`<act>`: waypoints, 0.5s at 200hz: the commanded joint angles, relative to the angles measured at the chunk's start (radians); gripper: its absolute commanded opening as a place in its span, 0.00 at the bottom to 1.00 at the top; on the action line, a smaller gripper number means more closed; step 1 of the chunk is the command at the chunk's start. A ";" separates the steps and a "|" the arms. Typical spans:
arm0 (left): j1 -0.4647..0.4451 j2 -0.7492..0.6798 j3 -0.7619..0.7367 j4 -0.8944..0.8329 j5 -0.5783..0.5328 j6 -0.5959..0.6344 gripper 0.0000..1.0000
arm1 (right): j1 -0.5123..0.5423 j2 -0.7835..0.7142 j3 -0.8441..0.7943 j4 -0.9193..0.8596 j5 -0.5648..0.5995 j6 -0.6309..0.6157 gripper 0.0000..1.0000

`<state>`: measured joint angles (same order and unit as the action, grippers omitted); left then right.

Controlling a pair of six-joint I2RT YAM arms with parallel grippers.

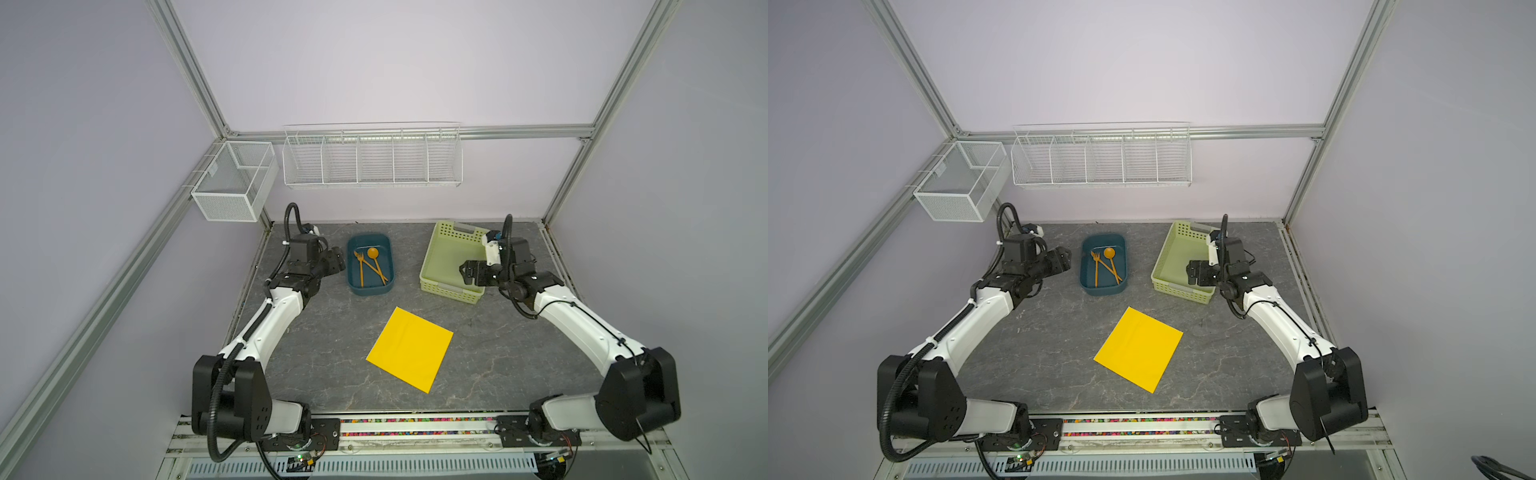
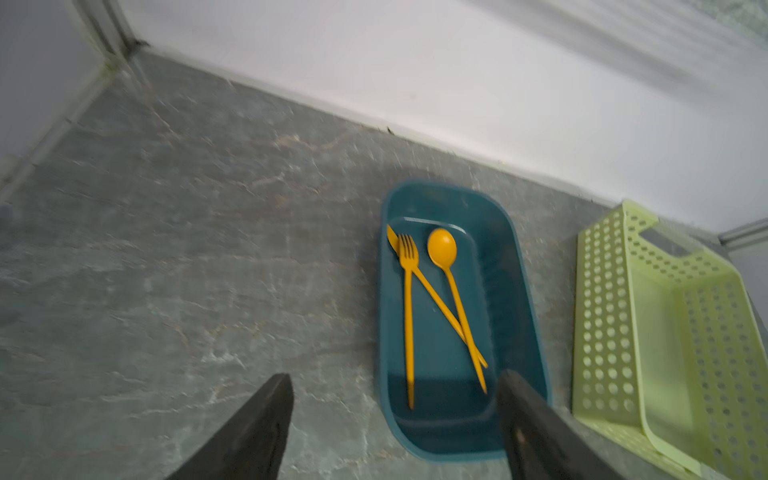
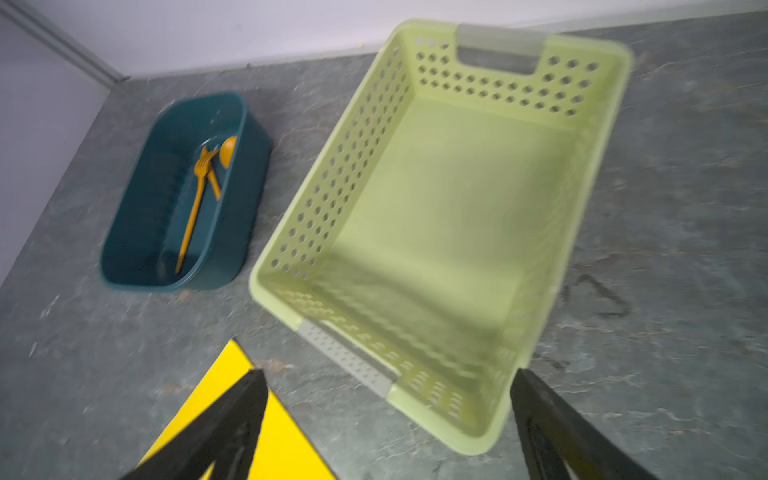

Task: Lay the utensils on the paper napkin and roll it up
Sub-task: 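Move the left gripper over the teal tray while the right gripper moves toward the napkin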

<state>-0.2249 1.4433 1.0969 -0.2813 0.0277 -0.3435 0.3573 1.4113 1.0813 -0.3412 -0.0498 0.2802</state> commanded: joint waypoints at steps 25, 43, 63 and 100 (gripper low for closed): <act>-0.068 0.201 0.258 -0.235 -0.023 -0.083 0.67 | 0.116 0.068 0.082 -0.104 -0.002 0.073 0.92; -0.096 0.273 0.339 -0.247 -0.007 -0.086 0.65 | 0.157 0.107 0.118 -0.123 0.010 0.085 0.91; -0.131 0.357 0.428 -0.274 -0.027 -0.109 0.64 | 0.191 0.138 0.143 -0.134 0.022 0.095 0.91; -0.160 0.538 0.649 -0.453 -0.105 -0.231 0.59 | 0.212 0.153 0.154 -0.143 0.034 0.110 0.91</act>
<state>-0.3744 1.8870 1.6161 -0.5598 -0.0147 -0.4713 0.5636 1.5562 1.2121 -0.4515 -0.0383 0.3626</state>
